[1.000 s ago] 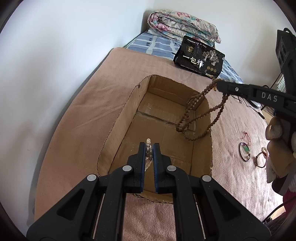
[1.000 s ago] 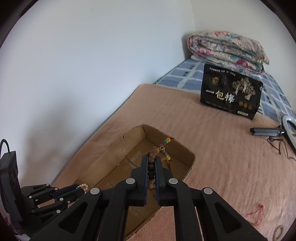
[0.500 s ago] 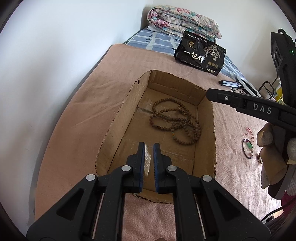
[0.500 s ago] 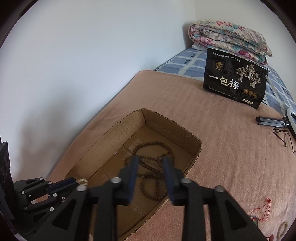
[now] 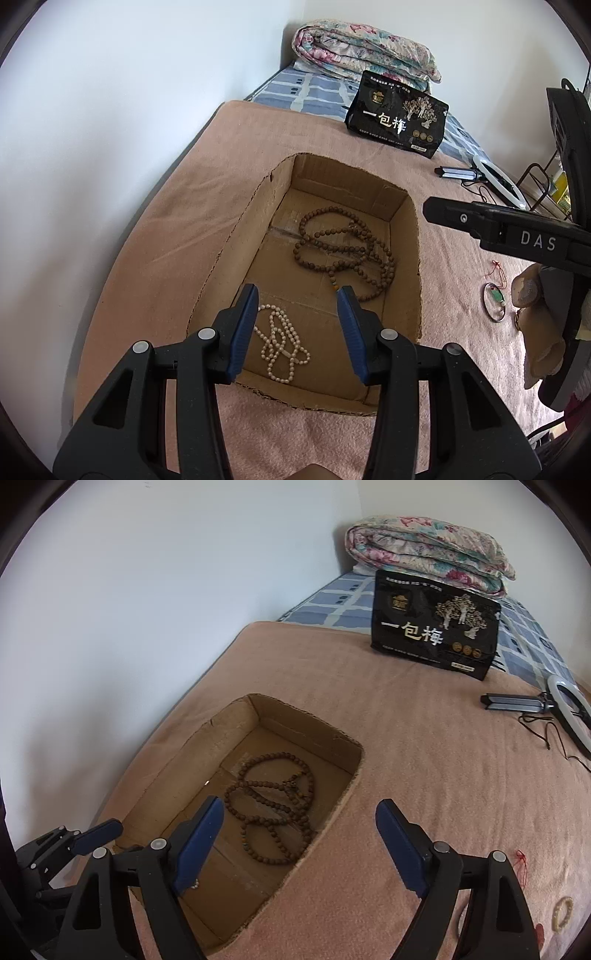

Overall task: Organize jewelry
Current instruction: 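Open the right tool over the box while the left tool releases the pearls, then move the left tool to the jade bangle while the right tool nears the bracelet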

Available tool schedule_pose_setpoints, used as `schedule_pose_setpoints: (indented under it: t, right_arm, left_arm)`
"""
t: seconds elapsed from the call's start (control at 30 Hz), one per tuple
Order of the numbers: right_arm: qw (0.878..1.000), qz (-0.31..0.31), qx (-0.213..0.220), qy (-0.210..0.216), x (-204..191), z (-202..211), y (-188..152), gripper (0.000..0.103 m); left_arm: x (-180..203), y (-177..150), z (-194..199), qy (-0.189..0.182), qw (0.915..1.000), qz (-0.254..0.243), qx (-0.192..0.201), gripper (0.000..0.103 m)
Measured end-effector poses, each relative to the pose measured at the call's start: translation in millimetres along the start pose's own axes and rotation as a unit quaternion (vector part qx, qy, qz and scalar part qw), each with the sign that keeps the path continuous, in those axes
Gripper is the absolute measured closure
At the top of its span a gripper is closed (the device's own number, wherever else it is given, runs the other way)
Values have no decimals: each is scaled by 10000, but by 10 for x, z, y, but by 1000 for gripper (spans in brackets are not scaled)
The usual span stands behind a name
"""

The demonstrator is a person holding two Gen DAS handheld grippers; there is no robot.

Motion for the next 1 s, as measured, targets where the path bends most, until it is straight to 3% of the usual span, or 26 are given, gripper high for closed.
schedule_pose_setpoints:
  t: [0.33,1.0]
  right_arm:
    - [9984,127,142,-537,188,383,-79,4]
    - [9923,-240,546,-1085,1127,1471,-461,4]
  left_arm:
    - [260,74,143,-189,9994,-134,252,58]
    - [1246,159,367,-752,9937,-721,419,58]
Point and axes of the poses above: each gripper's, at about its wrist camera, not at the fingertips, and z roughly against the way its jaws point, x to its right, y to its top, the point moved 5 cm from there along -z, roughly the way its jaws point, and after that the axes turned 13 degrees about y, right-handed, at the moved point
